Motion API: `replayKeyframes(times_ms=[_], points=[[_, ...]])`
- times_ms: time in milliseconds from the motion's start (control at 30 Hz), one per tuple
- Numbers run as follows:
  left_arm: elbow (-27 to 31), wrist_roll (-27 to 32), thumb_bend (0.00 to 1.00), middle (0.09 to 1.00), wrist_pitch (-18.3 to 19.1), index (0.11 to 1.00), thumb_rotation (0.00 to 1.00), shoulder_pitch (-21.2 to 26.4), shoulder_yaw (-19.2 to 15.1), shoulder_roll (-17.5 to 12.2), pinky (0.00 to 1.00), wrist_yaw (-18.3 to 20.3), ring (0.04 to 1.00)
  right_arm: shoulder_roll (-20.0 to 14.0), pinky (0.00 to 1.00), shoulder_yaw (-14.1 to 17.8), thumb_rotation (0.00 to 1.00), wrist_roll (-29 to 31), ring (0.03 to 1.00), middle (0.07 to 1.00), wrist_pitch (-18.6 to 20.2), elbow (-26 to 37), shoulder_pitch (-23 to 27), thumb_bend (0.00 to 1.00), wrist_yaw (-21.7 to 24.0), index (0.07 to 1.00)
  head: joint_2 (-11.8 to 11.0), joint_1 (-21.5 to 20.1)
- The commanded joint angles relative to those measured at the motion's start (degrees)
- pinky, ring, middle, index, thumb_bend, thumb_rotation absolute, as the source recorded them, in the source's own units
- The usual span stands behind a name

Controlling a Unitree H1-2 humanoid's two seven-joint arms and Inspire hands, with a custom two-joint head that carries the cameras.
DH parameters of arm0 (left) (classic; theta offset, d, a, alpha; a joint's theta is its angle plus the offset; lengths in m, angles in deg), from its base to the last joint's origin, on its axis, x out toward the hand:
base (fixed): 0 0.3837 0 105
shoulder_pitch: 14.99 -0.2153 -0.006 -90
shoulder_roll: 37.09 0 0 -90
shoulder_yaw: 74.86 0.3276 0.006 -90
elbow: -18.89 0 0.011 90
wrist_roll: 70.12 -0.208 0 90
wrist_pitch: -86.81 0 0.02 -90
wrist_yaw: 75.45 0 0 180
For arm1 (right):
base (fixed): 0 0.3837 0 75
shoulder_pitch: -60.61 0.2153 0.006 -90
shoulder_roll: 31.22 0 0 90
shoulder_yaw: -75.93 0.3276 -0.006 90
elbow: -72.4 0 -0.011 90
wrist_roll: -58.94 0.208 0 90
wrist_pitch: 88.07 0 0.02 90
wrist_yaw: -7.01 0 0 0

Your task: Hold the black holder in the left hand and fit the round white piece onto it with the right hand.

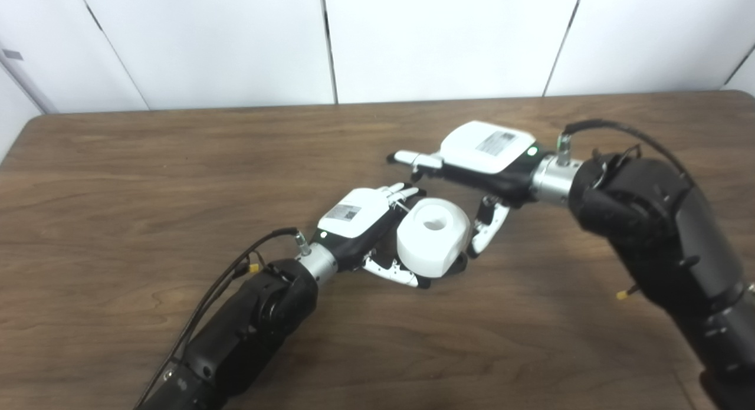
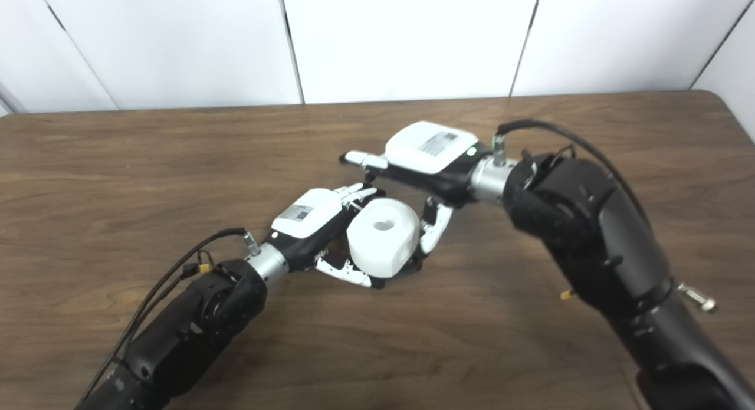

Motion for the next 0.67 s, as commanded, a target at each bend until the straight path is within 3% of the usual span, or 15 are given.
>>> replayKeyframes(times_ms=[0, 167, 300, 433, 500, 533, 600, 633], points=[[-2.4, -1.1, 0.52, 0.942, 0.1, 0.485, 0.07, -2.5, 2.2, -1.5, 0.94, 5.2, 0.976, -3.1, 0.62, 2.1, 0.11, -0.3, 0.784, 0.877, 1.8, 1.9, 2.1, 0.93, 1.2, 0.998, 0.1, 0.0], [-2.7, -0.9, 0.52, 0.941, -0.4, 0.485, 0.07, -2.5, 2.1, -1.8, 0.93, 4.8, 0.972, -6.3, 0.57, 4.5, 0.01, -1.4, 0.756, 0.855, 4.4, 2.6, -0.9, 0.90, 0.9, 0.931, -0.1, -0.3], [-2.6, -0.6, 0.52, 0.939, -0.6, 0.485, 0.07, -2.6, 1.8, -2.0, 0.93, 4.5, 0.969, -5.5, 0.52, 8.8, 0.00, -1.7, 0.696, 0.795, 5.1, 2.3, -5.3, 0.80, -5.9, 0.843, -0.3, -0.6], [-2.7, -0.5, 0.52, 0.937, -1.1, 0.485, 0.07, -2.7, 1.6, -2.3, 0.93, 4.3, 0.969, -1.0, 0.46, 15.0, 0.03, 0.1, 0.624, 0.694, 6.2, 1.1, -9.8, 0.69, -16.6, 0.717, -0.4, -0.8], [-2.5, -0.7, 0.52, 0.937, -0.9, 0.486, 0.07, -2.6, 1.5, -2.4, 0.93, 4.5, 0.969, 2.8, 0.45, 18.2, 0.04, 1.9, 0.572, 0.639, 6.2, -0.1, -11.9, 0.65, -23.4, 0.663, -0.5, -0.8], [-2.3, -0.8, 0.52, 0.936, -0.9, 0.488, 0.07, -2.7, 1.5, -2.5, 0.93, 4.5, 0.969, 4.8, 0.44, 19.7, 0.09, 2.9, 0.544, 0.611, 6.1, -0.7, -12.9, 0.58, -26.7, 0.581, -0.6, -0.8], [-1.8, -1.4, 0.52, 0.937, -0.1, 0.492, 0.07, -2.6, 1.6, -2.7, 0.91, 5.0, 0.968, 8.7, 0.42, 22.3, 0.13, 5.4, 0.508, 0.579, 5.9, -1.8, -14.5, 0.52, -32.2, 0.513, -0.8, -0.9], [-1.5, -1.8, 0.75, 0.940, 0.4, 0.551, 0.12, -2.6, 1.6, -2.9, 0.90, 5.3, 0.967, 10.4, 0.42, 23.3, 0.13, 6.7, 0.503, 0.574, 5.8, -2.2, -15.2, 0.51, -34.5, 0.504, -0.8, -0.9]])
